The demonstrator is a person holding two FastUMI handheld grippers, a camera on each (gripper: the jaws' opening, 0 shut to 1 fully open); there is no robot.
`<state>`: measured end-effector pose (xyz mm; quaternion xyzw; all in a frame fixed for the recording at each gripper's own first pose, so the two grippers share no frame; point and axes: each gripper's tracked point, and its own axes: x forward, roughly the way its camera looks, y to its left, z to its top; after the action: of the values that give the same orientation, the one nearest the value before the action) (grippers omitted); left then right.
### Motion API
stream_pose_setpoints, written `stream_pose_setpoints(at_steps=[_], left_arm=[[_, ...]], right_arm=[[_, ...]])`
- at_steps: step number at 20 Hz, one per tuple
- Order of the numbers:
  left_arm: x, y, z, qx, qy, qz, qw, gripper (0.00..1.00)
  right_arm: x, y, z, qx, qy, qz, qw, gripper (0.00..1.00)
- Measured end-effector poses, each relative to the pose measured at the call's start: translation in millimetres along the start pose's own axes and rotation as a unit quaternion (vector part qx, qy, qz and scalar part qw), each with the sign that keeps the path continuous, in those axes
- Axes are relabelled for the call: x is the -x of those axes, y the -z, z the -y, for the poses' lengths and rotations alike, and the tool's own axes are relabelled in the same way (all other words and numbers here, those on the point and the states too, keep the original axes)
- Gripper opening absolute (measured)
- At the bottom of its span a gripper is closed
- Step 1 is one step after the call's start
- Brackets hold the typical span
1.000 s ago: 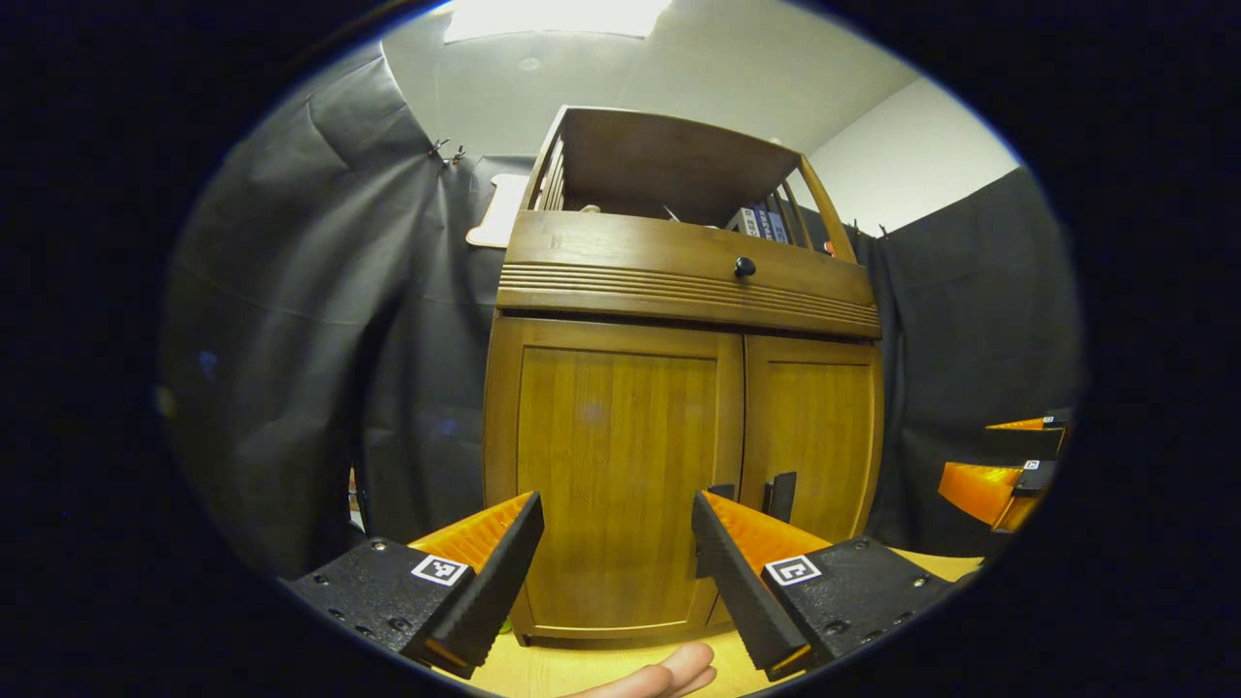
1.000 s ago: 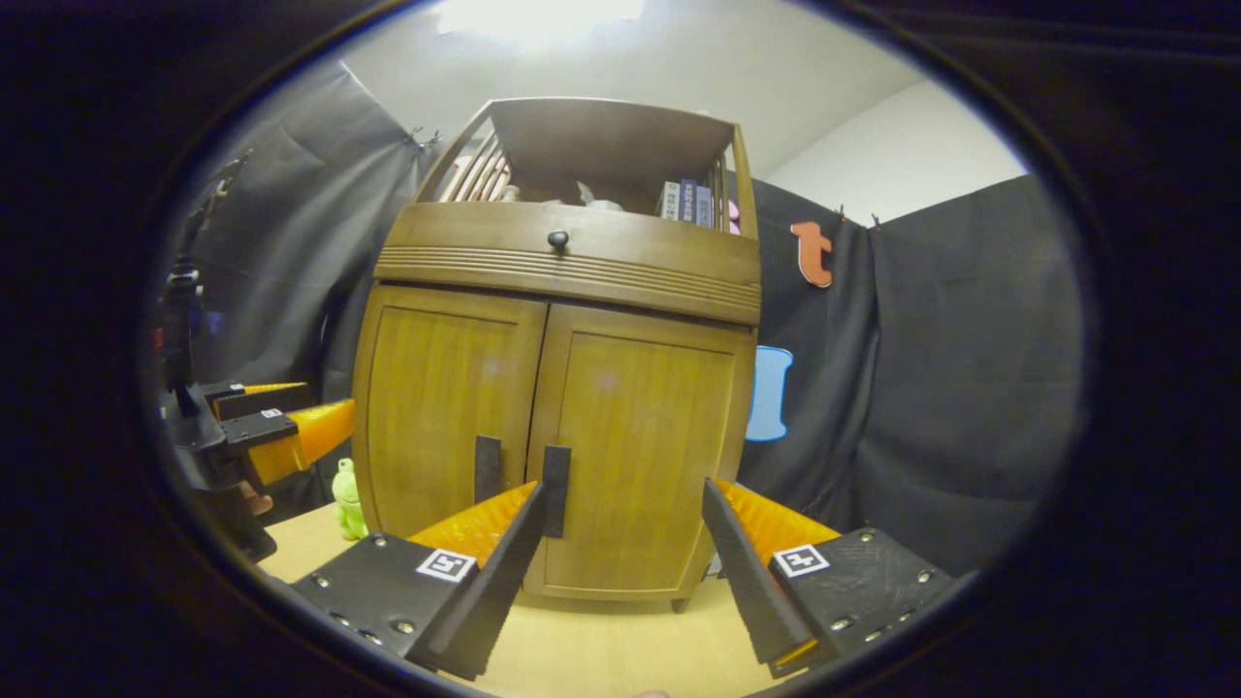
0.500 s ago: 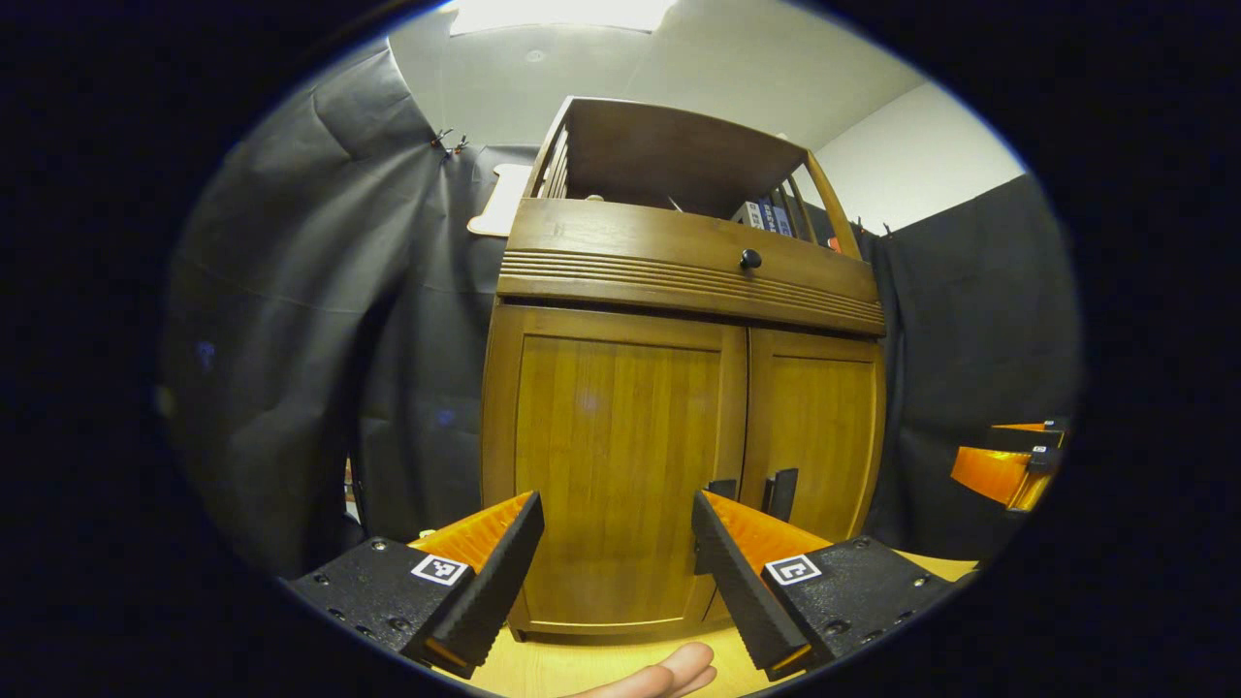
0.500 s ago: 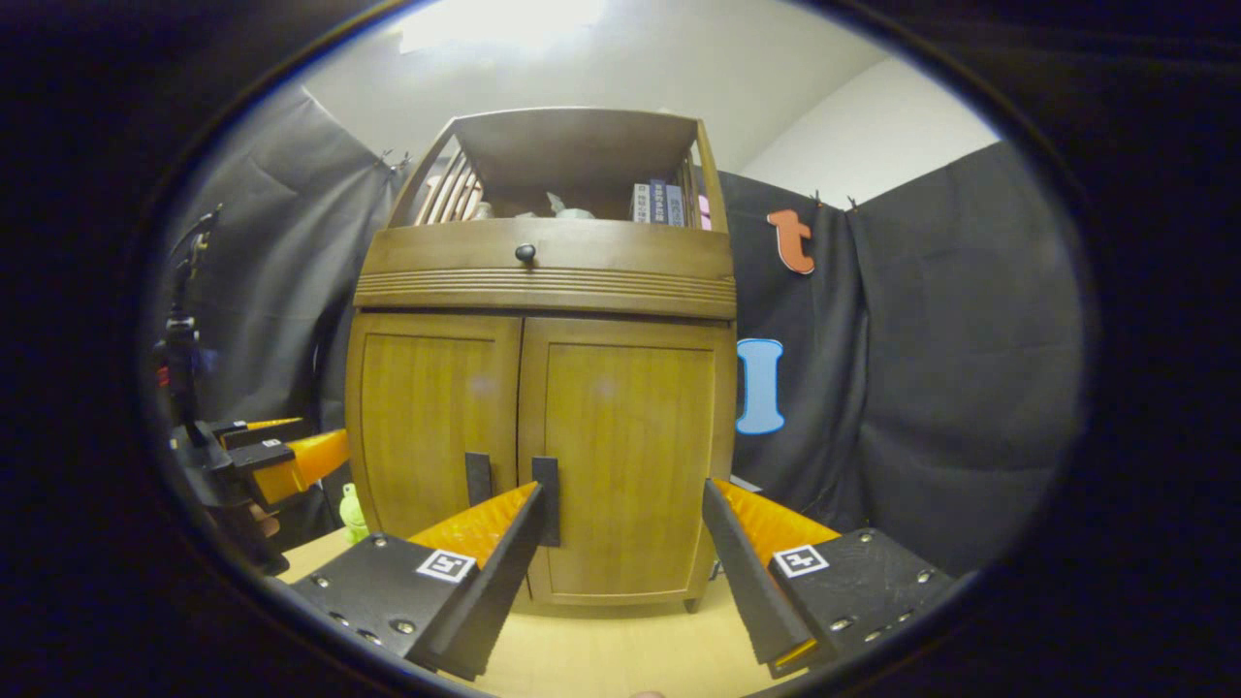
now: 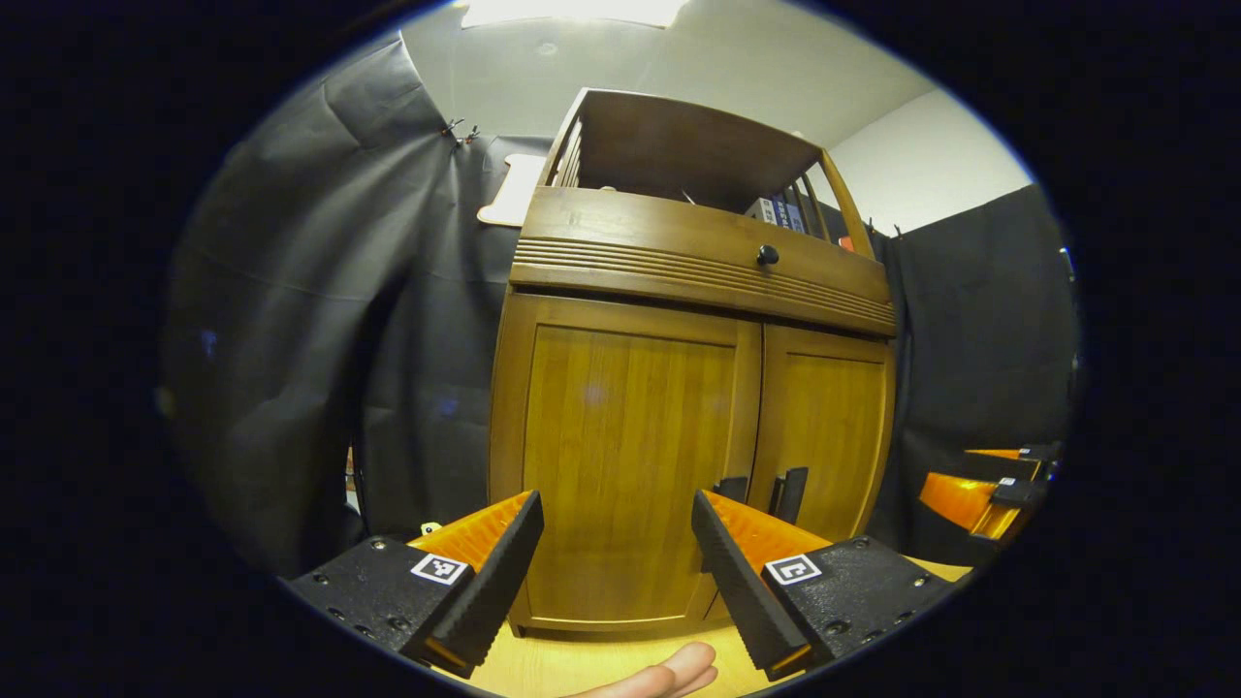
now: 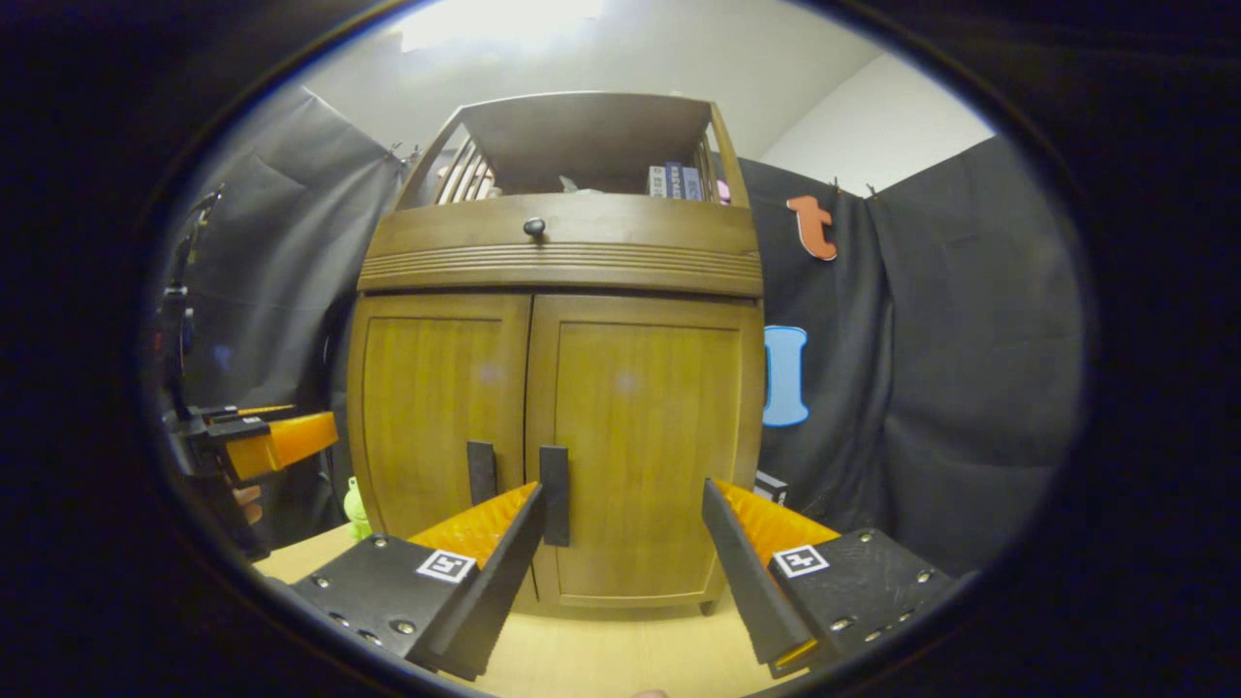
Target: Open the right door of the double-door shoe cabinet with the right hand, and open the left door with the left hand.
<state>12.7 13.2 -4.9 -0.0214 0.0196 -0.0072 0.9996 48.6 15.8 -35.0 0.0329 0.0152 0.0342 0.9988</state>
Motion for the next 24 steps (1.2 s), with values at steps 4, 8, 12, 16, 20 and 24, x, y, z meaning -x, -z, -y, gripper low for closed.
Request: stream_pose_setpoints(at_steps=[4, 8, 12, 16, 20, 24], left_arm=[[2, -3, -1, -0.005, 0.006, 0.007, 1.000, 0.92], [0, -3, -5, -0.001, -0.001, 0.009, 1.000, 0.92], [-6, 4, -2, -0.001, 0.006, -0.004, 1.000, 0.92], [-9, 6, -5, -0.004, 0.004, -0.008, 1.000, 0.92], [-15, 7, -17, 0.001, -0.012, -0.012, 1.000, 0.92], [-20, 9, -22, -0.018, -0.022, -0.013, 1.000, 0.96]], right_arm=[[-34, 27, -15, -0.022, -0.018, -0.020, 0.999, 0.94], [-63, 40, -38, -0.017, -0.044, -0.026, 0.999, 0.98], [-83, 60, -56, -0.016, -0.055, -0.043, 0.997, 0.94], [-111, 81, -72, -0.004, -0.060, -0.062, 0.996, 0.96], [-133, 102, -85, -0.007, -0.071, -0.071, 0.995, 0.96], [-151, 102, -84, -0.001, -0.063, -0.074, 0.995, 0.86]])
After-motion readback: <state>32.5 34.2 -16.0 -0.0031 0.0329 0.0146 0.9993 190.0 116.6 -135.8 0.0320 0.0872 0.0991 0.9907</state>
